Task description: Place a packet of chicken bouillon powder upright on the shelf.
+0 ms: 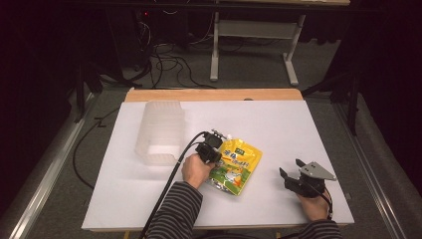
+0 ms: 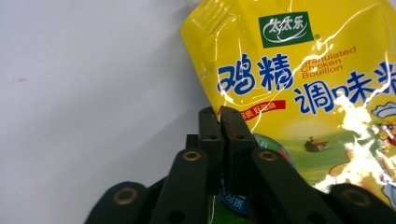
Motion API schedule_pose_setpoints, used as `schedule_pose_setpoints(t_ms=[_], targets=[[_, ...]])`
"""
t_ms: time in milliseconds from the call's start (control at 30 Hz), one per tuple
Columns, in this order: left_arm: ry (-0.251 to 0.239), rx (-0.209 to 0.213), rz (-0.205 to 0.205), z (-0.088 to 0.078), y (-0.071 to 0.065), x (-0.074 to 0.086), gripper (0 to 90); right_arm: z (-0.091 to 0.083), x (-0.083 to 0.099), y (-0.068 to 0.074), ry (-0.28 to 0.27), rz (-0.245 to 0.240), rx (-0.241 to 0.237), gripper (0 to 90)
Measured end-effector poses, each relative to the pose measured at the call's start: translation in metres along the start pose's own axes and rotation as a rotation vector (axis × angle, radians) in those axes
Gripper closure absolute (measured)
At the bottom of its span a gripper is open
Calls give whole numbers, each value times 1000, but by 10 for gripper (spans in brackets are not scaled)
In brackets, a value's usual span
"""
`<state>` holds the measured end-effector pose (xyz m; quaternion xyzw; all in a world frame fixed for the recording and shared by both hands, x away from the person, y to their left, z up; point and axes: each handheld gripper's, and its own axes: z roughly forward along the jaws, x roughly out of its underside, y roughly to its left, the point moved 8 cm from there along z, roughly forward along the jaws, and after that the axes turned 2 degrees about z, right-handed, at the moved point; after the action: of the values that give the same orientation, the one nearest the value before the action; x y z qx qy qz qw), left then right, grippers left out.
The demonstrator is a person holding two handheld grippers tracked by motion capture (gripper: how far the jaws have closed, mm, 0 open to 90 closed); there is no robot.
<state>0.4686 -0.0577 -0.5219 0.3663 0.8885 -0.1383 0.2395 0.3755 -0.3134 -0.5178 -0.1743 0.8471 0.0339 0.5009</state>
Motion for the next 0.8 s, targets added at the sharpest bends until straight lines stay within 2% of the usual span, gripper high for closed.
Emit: schedule_pose_setpoints(t_ms=[67,167,200,233,267,300,367,400,433,567,733,800], targets=[[-14,8,14,-2,-2,0,900,0,0,0,0,2,0,314],[-68,24,30,-10,-6,-4,900,0,0,0,1,2,0,314],[-68,24,30,-10,-6,-4,900,0,0,0,1,2,1,313],[-101,41,33,-18,-9,-8,900,0,0,0,1,1,1,313],[-101,41,33,-18,-9,-8,900,0,0,0,1,1,1,313],[-130,59,38,-26,-11,-10,900,0,0,0,1,4,0,313],[-151,70,45,-35,-13,-12,900,0,0,0,-4,0,-1,313],[-151,70,45,-35,-13,-12,900,0,0,0,-3,3,-1,313],[-175,74,57,-43,-16,-13,900,0,0,0,-3,3,-1,313],[-236,59,99,-58,-20,-16,900,0,0,0,-4,0,-1,313],[-278,86,95,-70,-23,-18,900,0,0,0,0,1,-1,313],[-306,102,95,-79,-25,-19,900,0,0,0,-1,3,-2,313]])
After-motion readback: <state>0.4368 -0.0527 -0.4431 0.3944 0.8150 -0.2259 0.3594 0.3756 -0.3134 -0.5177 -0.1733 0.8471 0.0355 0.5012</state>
